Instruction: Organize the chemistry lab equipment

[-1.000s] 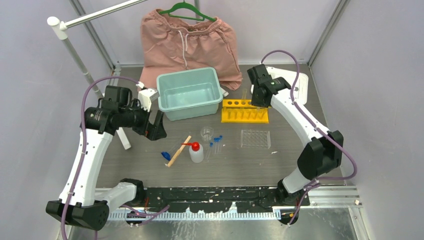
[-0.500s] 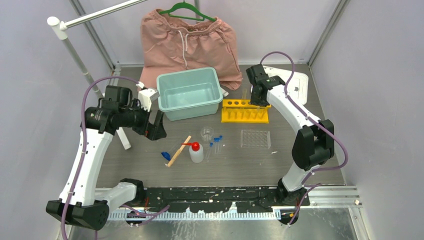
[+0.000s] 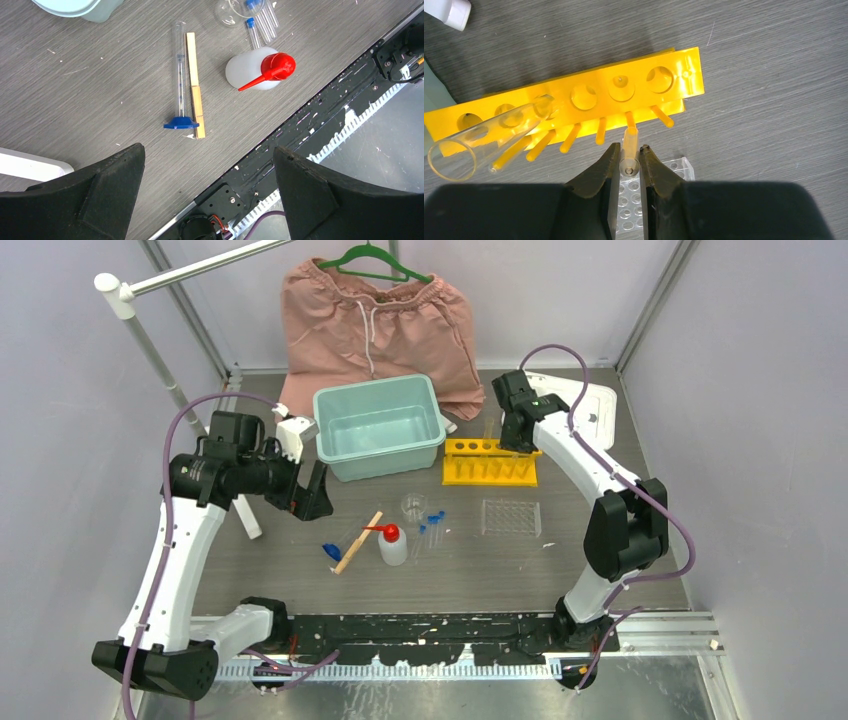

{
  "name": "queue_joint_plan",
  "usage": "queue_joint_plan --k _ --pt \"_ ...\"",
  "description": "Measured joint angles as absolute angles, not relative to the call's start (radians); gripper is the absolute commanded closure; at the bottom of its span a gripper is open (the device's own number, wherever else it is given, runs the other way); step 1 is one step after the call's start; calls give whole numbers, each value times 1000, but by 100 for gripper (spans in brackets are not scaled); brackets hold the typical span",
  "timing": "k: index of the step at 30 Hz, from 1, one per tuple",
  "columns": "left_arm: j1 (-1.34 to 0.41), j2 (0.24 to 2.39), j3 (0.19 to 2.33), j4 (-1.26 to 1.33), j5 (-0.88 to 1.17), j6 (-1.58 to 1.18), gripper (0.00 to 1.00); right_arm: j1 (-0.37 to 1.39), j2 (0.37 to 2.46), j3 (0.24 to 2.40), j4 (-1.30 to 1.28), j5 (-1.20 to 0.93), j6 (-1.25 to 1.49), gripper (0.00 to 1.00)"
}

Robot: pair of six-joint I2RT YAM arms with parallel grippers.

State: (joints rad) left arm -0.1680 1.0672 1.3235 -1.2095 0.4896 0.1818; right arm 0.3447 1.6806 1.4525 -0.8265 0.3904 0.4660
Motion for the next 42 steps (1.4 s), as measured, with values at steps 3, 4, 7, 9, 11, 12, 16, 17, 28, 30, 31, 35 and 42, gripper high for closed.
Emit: queue_joint_plan --k 3,4,7,9,11,12,16,17,28,30,31,35,42 --pt "-168 1067 1324 -1209 490 182 0 343 1681 1446 -822 390 466 99" --pt "-168 1067 1324 -1209 490 182 0 343 1681 1444 -821 390 466 99" --pt "-168 1067 1324 -1209 490 182 0 343 1681 1439 -821 388 466 100" --pt "-168 1067 1324 -1209 490 182 0 343 1681 1436 -817 388 466 99" --pt "-168 1067 1324 -1209 490 182 0 343 1681 1429 -813 387 466 99" --pt "-168 1067 1324 -1209 490 182 0 343 1681 1426 -812 387 466 99" --pt "-168 1067 1324 -1209 490 182 0 342 1682 1423 -807 387 466 99" --pt "-168 1067 1324 -1209 490 182 0 342 1683 1423 -807 387 466 99" --pt "-168 1067 1324 -1209 490 182 0 324 1701 1387 -768 357 473 99" --pt "-168 1067 1324 -1209 490 181 0 317 1701 1369 -752 345 476 99" --pt "-168 1067 1324 -1209 490 182 0 313 1701 1359 -741 338 478 99" --pt "-168 1067 1324 -1209 490 182 0 303 1701 1343 -720 321 488 99" --pt "-168 1067 1324 -1209 490 181 0 299 1701 1316 -690 305 499 97"
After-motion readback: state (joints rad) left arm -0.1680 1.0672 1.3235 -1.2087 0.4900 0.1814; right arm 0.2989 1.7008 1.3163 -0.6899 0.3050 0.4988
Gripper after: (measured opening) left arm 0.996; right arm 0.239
